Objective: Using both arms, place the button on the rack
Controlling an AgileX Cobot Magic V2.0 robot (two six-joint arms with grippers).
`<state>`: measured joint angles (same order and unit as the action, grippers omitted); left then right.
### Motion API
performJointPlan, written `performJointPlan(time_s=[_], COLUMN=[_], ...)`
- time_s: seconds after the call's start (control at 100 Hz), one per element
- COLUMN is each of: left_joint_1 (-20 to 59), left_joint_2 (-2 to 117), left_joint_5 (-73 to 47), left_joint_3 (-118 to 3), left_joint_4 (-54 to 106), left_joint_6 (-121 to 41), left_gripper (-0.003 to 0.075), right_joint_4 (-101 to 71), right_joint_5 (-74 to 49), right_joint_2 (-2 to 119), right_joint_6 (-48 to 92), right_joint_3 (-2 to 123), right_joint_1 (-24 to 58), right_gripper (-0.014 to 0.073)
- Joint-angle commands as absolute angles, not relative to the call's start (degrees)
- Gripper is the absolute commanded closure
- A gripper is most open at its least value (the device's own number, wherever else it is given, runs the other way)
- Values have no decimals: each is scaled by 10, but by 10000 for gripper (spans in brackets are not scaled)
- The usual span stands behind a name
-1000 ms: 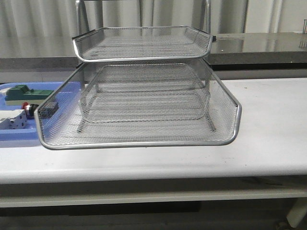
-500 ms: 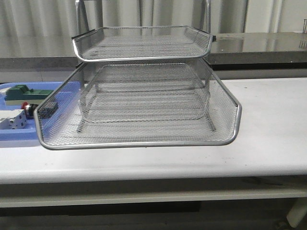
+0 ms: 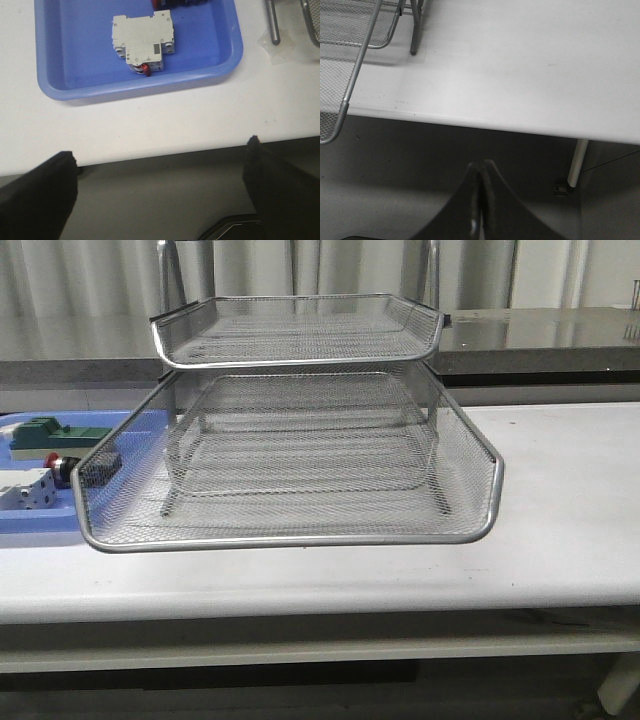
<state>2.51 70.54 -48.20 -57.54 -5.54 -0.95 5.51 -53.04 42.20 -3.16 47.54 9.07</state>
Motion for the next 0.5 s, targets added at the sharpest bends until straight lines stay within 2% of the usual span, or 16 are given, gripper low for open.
performJointPlan(time_s=[0.0, 0.23, 0.49], left_joint_1=[24, 24, 24], left_joint_2=[694, 726, 868], left_joint_5=[-446, -437, -463], left_joint_3=[-595, -628, -789], left_joint_4=[-42, -27, -24], left_joint_6=[-9, -88, -207], left_gripper=[58, 58, 58], right_joint_4=[61, 61, 61], right_joint_5=[-501, -501, -501], right_joint_2=[420, 420, 420], right_joint_6=[-31, -31, -31], right_joint_3=[490, 490, 490], right_joint_1=[91, 91, 91], right_gripper=[662, 662, 662])
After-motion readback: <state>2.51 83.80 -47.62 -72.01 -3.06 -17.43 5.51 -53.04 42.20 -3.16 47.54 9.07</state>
